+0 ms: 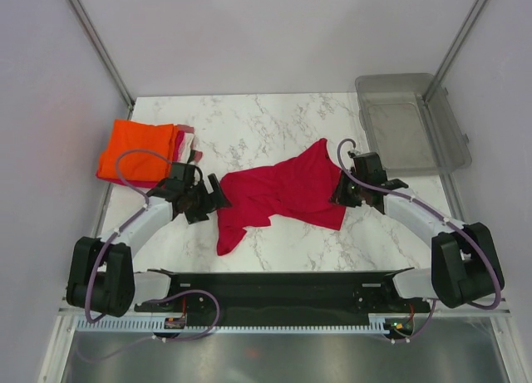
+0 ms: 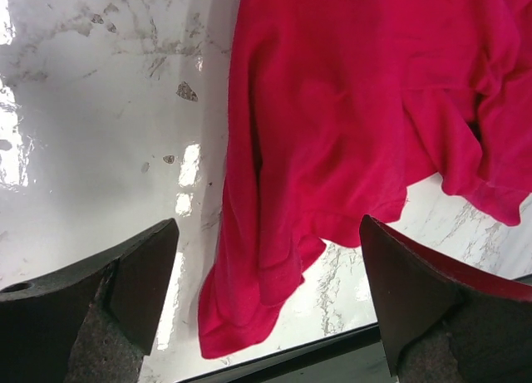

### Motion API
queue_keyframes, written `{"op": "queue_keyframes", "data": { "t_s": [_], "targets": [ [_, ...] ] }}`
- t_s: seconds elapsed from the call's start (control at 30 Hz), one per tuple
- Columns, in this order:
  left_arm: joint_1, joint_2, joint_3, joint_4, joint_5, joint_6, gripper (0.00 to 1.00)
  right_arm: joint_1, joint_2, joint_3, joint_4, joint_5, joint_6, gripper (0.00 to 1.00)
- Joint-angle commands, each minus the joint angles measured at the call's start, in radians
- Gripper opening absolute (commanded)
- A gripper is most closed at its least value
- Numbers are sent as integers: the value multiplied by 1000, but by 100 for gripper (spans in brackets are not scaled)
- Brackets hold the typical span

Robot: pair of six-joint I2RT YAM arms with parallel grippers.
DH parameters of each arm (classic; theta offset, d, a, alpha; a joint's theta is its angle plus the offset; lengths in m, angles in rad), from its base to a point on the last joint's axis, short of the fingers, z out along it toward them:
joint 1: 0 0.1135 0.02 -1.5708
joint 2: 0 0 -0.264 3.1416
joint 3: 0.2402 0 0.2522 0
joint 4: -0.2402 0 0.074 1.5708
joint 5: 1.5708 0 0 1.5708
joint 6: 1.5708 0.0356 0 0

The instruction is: Fold and stack the t-shirts

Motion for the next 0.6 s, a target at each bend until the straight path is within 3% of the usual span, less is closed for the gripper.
{"op": "queue_keyframes", "data": {
  "t_s": [0.0, 0.3, 0.47, 0.57],
  "targets": [
    [-13, 34, -2, 67, 30, -1, 97, -2, 15, -43, 40, -23, 5, 16],
    [-21, 45, -1, 76, 23, -1, 97, -2, 86, -112, 135, -49, 29, 22],
    [-21, 37, -4, 77, 23, 3, 97, 0, 72, -124, 141, -22, 28, 41],
    [-21, 31, -5, 77, 23, 6, 97, -2, 51, -127, 124, 6, 22, 45]
  ]
}}
